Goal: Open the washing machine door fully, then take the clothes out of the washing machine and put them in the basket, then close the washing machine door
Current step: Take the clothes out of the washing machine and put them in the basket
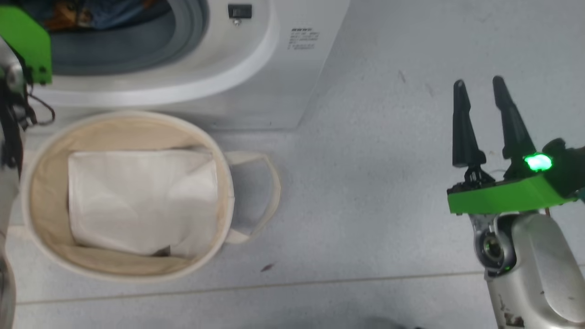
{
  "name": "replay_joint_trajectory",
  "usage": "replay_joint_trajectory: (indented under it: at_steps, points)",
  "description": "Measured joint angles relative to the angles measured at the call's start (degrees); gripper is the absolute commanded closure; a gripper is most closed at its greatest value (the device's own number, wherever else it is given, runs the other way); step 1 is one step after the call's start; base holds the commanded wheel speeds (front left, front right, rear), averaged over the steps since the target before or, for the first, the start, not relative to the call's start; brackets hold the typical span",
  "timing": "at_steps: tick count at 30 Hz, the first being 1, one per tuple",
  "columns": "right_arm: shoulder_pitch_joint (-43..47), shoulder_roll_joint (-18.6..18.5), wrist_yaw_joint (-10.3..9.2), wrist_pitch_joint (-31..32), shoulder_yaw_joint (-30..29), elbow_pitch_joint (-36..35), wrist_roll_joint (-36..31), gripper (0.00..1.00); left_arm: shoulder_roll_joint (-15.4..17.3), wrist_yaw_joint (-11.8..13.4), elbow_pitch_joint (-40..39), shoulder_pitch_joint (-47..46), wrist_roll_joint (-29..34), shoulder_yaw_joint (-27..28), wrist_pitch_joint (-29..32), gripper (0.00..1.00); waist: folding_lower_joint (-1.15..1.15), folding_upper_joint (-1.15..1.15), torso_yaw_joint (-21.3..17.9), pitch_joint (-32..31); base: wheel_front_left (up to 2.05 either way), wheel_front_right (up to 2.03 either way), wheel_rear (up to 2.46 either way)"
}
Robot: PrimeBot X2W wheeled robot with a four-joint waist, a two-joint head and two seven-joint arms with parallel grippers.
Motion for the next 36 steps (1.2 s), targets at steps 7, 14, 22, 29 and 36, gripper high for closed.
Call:
replay_joint_trajectory:
  at_steps: [7, 14, 22, 29, 36]
  points:
    - [-2.2, 0.1, 0.00, 0.0, -0.4, -1.4, -0.3, 0.00, -1.0, 1.4, 5.0, -7.8, 1.3, -1.3, 1.0, 0.00, 0.00, 0.00, 0.4, 5.7, 0.00, 0.00, 0.00]
    - [-3.2, 0.3, 0.00, 0.0, -1.1, -2.8, -0.4, 0.00, -1.0, 2.8, 7.3, -12.3, 1.5, -1.5, 1.4, 0.00, 0.00, 0.00, 0.5, 10.5, 0.00, 0.00, 0.00]
    - [-3.5, 1.0, 0.00, 0.0, -1.2, -3.6, -0.8, 0.00, -0.9, 4.9, 8.4, -14.1, 1.3, -1.4, 1.4, 0.00, 0.01, 0.00, 0.5, 13.9, 0.00, 0.00, 0.00]
    - [-3.5, 1.2, 0.00, 0.0, -1.5, -4.1, -0.9, 0.00, -1.0, 5.9, 8.3, -14.4, 0.0, -1.3, 0.1, 0.73, 0.00, 0.00, 0.6, 14.6, 0.00, 0.00, 0.00]
    - [-3.5, 1.3, 0.00, 0.0, -1.5, -4.0, -1.4, 0.00, -0.7, 4.6, 8.7, -14.5, -0.6, -1.4, -1.0, 1.00, 0.01, 0.00, 0.9, 14.4, 0.00, 0.00, 0.00]
